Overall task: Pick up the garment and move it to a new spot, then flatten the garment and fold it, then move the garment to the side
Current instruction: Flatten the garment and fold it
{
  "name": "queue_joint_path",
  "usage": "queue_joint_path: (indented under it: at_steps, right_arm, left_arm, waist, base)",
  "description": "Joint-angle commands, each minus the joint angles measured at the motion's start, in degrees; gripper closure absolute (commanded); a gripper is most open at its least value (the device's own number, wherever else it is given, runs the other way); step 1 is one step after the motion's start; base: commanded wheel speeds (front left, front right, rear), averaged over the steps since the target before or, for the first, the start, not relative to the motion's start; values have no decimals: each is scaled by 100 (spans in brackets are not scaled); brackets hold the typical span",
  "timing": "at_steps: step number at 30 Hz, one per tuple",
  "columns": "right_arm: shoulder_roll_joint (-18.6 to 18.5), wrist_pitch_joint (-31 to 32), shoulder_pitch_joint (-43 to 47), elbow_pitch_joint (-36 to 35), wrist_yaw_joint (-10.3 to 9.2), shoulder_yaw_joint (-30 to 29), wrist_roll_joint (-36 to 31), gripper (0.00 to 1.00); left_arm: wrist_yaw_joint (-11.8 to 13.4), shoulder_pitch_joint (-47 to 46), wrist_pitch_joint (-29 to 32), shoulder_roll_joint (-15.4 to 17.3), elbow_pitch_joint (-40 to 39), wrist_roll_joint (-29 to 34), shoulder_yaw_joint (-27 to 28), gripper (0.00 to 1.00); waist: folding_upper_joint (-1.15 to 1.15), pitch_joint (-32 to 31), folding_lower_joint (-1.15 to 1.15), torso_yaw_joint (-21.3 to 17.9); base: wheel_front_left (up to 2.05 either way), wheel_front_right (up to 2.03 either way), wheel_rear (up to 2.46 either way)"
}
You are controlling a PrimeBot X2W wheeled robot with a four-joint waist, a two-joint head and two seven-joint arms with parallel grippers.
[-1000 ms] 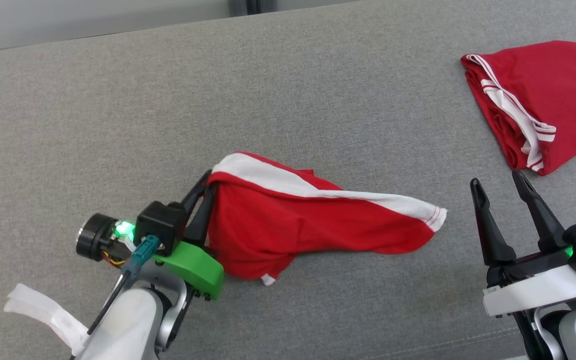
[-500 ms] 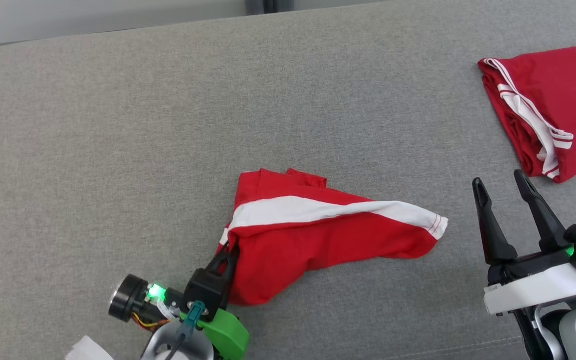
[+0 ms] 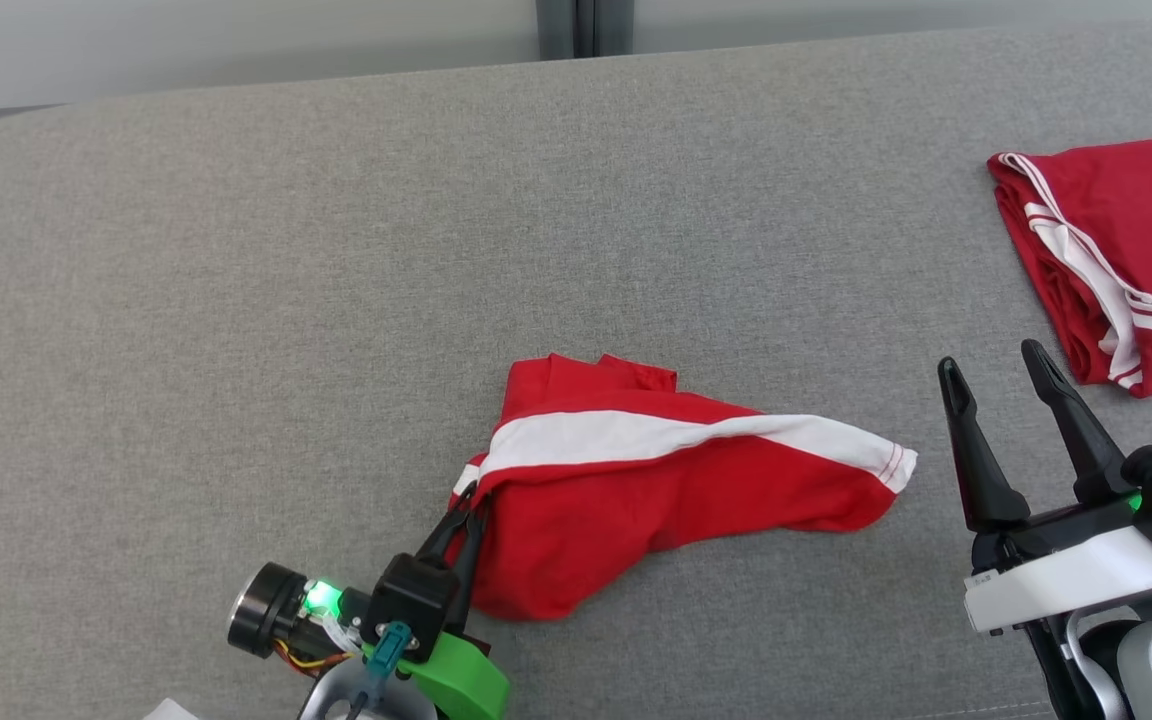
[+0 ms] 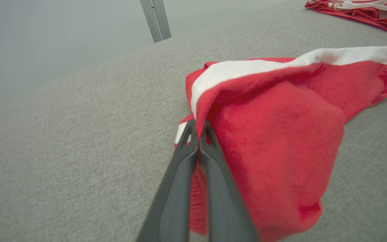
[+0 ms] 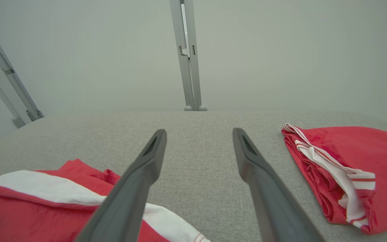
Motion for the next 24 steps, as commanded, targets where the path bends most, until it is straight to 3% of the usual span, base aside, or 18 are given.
queue_joint_path:
  at_steps: [1,8,9,10,11,12,24]
  right_arm:
    - [10,15,61,-13,-7,4,-36,0]
    - [68,49,168,-30,-7,-4,-51,0]
    - [70,58,182,-34,-7,1,-51,0]
    - [70,64,194,-37,-7,2,-53,0]
    - [71,72,201,-45,-7,6,-57,0]
    - [71,80,203,-54,-7,11,-57,0]
    - [61,169,251,-214,-7,-37,-105,0]
  left_arm:
    - [-28,92,20,55,-69,-44,-16,100]
    - [-111,355,289,96,-486,-84,-232,100]
    - [-158,391,354,97,-522,-105,-283,90]
    - [-210,425,398,85,-571,-130,-352,67]
    - [-275,463,456,49,-599,-188,-411,23]
    - [-297,489,456,31,-608,-206,-449,0]
    - [-238,322,-198,-158,-1050,-528,-260,0]
  waist:
    - [0,-94,0,10]
    - [0,-315,0,47]
    - [0,-328,0,49]
    - [0,-342,0,53]
    - [0,-353,0,54]
    - [0,-355,0,50]
    - [0,-382,0,82]
  base:
    - [0,0,0]
    - [0,0,0]
    - [0,0,0]
    - [0,0,0]
    - [0,0,0]
    - [0,0,0]
    - [0,0,0]
